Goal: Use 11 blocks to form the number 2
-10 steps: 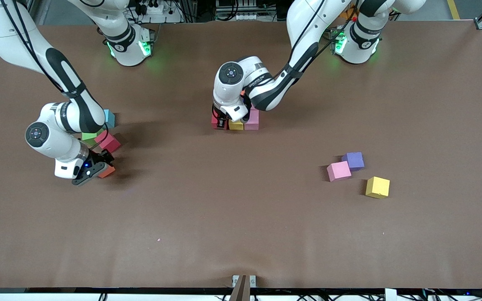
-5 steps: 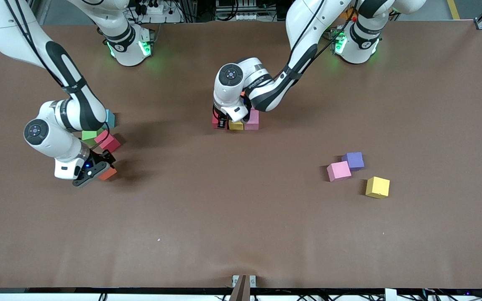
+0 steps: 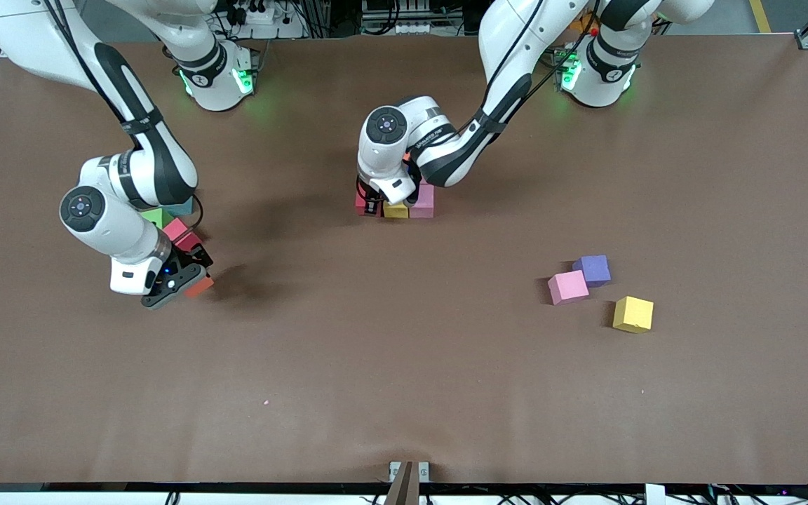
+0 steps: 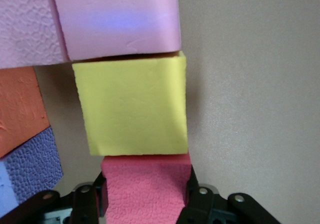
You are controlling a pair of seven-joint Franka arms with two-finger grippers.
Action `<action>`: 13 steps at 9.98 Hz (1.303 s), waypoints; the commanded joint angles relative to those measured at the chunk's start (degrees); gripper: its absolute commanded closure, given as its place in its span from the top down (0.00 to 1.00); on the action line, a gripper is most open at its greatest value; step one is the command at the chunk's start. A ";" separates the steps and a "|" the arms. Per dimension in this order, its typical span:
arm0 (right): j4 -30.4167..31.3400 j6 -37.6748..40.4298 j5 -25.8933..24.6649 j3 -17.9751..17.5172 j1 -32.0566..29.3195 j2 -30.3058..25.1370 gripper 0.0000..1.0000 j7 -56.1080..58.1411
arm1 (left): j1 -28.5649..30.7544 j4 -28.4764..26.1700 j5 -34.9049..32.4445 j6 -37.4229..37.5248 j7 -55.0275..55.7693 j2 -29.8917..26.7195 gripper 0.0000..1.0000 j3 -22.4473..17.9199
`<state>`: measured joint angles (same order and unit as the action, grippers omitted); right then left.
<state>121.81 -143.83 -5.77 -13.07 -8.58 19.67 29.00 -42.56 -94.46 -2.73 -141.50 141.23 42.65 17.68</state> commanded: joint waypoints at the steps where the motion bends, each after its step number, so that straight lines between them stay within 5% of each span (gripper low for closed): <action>1: 0.71 0.66 0.67 0.15 -0.56 -0.69 0.32 -0.08 | -0.33 0.42 -1.14 0.17 1.51 -0.02 0.59 -0.01; 13: -0.43 3.11 0.59 -0.12 -0.30 -1.13 0.32 0.53 | -0.41 3.32 -2.37 7.29 1.51 -0.20 0.62 -0.10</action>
<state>121.84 -142.93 -5.77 -13.05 -9.06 19.70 29.79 -42.66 -91.94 -3.36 -135.24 141.57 42.30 17.65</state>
